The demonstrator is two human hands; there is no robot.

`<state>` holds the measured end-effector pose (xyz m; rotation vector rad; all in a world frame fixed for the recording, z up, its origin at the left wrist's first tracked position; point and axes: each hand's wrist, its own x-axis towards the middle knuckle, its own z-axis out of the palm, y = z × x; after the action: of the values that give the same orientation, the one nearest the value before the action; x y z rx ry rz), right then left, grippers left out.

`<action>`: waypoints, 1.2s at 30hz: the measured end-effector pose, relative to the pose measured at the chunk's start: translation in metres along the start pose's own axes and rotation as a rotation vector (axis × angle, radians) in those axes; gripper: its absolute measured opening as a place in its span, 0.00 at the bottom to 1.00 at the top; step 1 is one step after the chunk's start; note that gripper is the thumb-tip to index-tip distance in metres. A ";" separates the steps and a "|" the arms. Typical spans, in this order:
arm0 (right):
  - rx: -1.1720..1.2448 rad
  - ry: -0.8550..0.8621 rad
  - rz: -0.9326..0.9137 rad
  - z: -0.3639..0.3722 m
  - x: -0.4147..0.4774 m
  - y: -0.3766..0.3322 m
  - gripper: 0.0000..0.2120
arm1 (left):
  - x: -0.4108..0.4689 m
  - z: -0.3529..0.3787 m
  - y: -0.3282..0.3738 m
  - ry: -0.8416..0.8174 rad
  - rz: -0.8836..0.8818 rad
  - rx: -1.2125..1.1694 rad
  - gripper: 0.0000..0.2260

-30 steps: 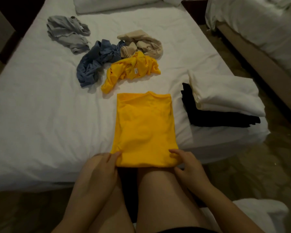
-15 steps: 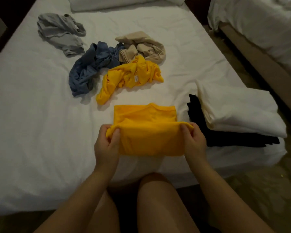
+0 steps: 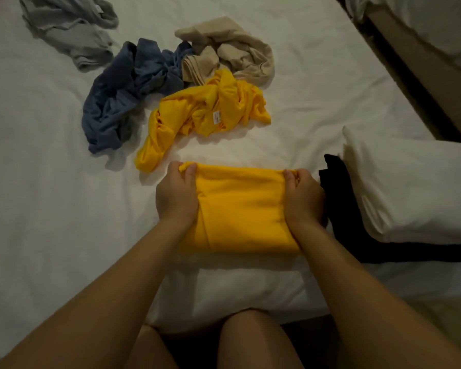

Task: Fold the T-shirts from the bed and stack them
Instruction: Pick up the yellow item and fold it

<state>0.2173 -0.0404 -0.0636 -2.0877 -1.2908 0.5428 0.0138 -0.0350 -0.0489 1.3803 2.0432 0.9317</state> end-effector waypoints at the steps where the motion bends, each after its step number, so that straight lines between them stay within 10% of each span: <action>1: 0.031 -0.007 0.027 -0.002 0.000 -0.002 0.13 | -0.002 -0.003 0.002 -0.009 -0.042 -0.016 0.16; 21: -0.049 -0.174 0.053 -0.014 -0.048 -0.003 0.31 | -0.044 -0.027 -0.011 -0.063 -0.209 0.041 0.24; 36: 0.442 -0.331 -0.327 -0.116 -0.087 -0.028 0.26 | -0.105 -0.088 0.055 -0.191 0.118 -0.300 0.12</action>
<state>0.2335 -0.1425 0.0420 -1.4324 -1.4950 0.9526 0.0200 -0.1419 0.0528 1.3770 1.6222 1.0629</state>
